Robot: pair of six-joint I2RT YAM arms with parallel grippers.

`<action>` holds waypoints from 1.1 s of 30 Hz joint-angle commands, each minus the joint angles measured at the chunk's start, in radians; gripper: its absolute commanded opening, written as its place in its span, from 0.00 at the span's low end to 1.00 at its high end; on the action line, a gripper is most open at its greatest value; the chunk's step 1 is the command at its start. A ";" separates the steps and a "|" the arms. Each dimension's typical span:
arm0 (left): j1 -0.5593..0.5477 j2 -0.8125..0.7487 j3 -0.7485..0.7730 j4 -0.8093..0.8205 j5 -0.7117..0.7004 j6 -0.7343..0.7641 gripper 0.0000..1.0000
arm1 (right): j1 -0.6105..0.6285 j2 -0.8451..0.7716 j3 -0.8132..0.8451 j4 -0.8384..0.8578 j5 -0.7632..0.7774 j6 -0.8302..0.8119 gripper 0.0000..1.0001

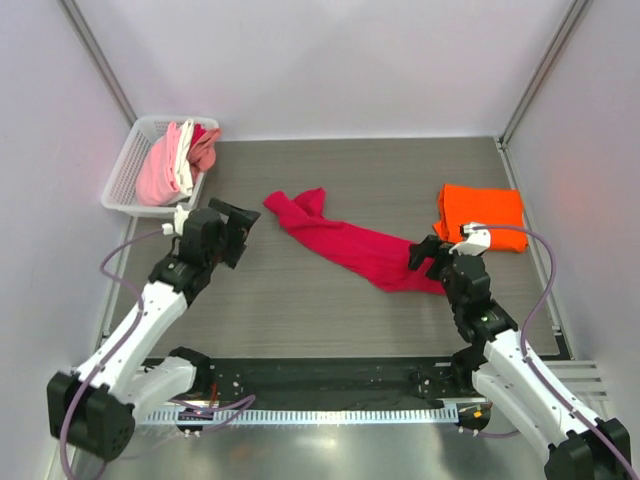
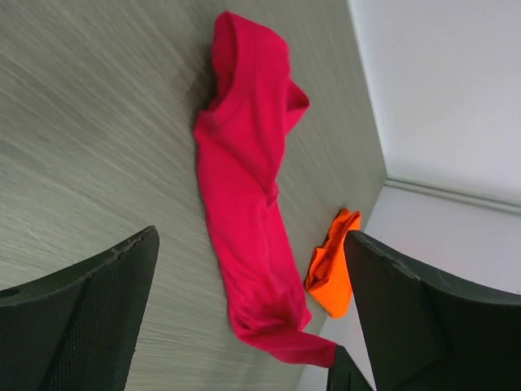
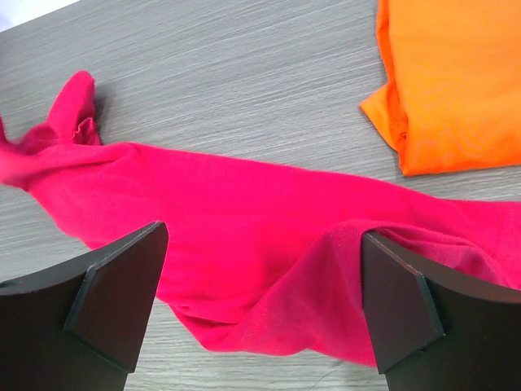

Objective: Fold and stack the t-shirts
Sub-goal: Move the tshirt to the center of the board, then flatten the tshirt out

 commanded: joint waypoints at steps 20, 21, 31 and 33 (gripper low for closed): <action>-0.185 0.737 0.559 -0.036 -0.104 0.588 0.80 | -0.003 0.007 0.166 -0.434 0.086 0.265 0.01; -0.186 0.770 0.623 -0.053 -0.104 0.596 0.76 | -0.003 0.006 0.169 -0.449 0.082 0.271 0.01; -0.185 0.938 0.699 -0.095 -0.127 0.608 0.51 | -0.003 0.113 0.243 -0.505 0.223 0.318 0.71; -0.183 0.923 0.670 -0.079 -0.150 0.599 0.50 | -0.003 0.186 0.290 -0.500 0.292 0.282 0.81</action>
